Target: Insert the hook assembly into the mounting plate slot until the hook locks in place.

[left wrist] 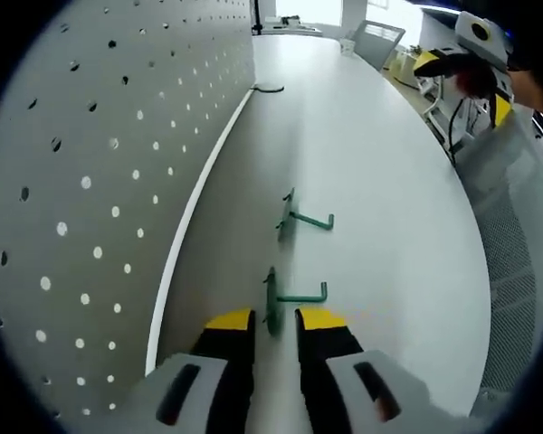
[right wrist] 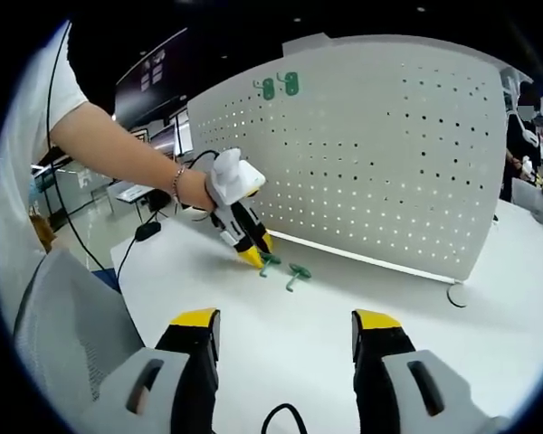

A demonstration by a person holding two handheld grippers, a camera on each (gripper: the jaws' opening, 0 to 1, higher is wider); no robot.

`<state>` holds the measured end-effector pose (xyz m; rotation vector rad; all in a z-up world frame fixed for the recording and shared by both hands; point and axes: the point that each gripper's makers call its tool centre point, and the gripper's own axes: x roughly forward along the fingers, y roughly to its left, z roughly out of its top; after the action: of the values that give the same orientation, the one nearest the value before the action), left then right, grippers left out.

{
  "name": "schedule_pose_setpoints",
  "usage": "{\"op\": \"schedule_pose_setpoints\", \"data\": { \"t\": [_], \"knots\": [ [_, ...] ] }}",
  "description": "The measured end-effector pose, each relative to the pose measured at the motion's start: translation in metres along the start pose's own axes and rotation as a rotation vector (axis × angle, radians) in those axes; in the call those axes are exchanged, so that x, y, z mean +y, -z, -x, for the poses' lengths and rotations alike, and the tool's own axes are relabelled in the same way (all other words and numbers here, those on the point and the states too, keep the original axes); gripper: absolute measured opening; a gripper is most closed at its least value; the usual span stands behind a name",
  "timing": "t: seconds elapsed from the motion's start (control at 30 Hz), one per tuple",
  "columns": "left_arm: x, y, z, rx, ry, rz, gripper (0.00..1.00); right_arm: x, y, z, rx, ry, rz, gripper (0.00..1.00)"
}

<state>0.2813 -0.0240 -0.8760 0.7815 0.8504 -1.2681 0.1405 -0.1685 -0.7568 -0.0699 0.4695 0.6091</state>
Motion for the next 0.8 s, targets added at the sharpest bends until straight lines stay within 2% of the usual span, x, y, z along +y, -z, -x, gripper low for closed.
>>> {"op": "schedule_pose_setpoints", "data": {
  "t": [0.27,0.8],
  "knots": [
    [0.0036,0.0009,0.0005,0.017,-0.034,0.001,0.06,-0.0006,-0.0006,0.0006,-0.002,0.000,0.000,0.57],
    [0.0057,-0.0001,0.0007,0.021,-0.052,-0.026,0.04,-0.0019,-0.0002,0.0020,-0.005,0.004,-0.002,0.57]
  ]
}}
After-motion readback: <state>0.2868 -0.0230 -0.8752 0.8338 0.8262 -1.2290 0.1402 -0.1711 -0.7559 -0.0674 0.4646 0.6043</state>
